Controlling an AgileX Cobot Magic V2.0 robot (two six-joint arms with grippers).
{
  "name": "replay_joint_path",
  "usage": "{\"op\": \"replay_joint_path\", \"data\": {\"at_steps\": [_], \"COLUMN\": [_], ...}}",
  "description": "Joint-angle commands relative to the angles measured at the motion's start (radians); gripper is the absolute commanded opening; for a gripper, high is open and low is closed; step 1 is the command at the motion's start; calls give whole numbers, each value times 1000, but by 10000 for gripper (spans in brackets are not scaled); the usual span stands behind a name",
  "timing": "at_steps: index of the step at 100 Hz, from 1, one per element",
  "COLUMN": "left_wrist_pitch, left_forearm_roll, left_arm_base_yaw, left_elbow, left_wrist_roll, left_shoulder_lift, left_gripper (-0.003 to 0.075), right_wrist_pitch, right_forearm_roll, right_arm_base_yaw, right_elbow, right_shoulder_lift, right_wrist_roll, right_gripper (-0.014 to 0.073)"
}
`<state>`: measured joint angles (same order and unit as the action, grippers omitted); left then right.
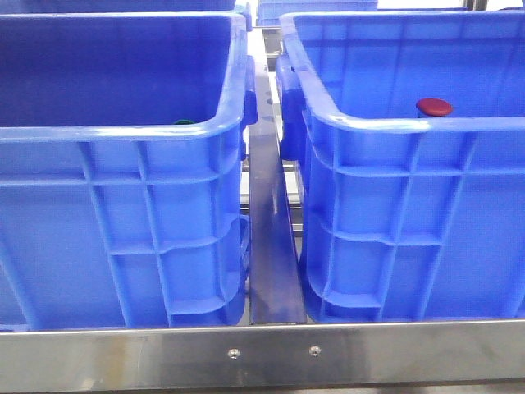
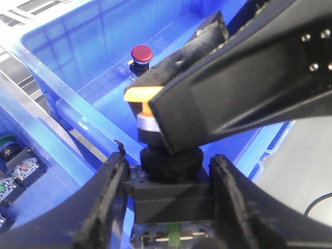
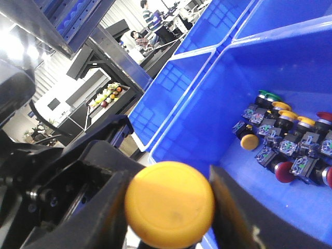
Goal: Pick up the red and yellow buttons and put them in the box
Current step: 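Grasp the yellow button cap with the right gripper, release left gripper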
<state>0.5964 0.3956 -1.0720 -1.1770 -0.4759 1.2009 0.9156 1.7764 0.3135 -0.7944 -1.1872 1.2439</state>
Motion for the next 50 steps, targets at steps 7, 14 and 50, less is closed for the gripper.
{"op": "replay_joint_path", "data": {"at_steps": [7, 14, 50], "left_wrist_pitch": [-60, -60, -60], "left_forearm_roll": [-13, -13, -2], "left_arm_base_yaw": [-8, -8, -6], "left_elbow": [-29, -29, -29], "left_wrist_roll": [-2, -2, -7], "left_shoulder_lift": [-21, -21, -26], "left_gripper": [87, 226, 630], "right_wrist_pitch": [64, 64, 10], "right_forearm_roll": [158, 158, 157], "right_arm_base_yaw": [2, 2, 1], "right_elbow": [-37, -37, -37], "right_shoulder_lift": [17, 17, 19], "right_wrist_roll": [5, 5, 26], "right_gripper": [118, 118, 118]}}
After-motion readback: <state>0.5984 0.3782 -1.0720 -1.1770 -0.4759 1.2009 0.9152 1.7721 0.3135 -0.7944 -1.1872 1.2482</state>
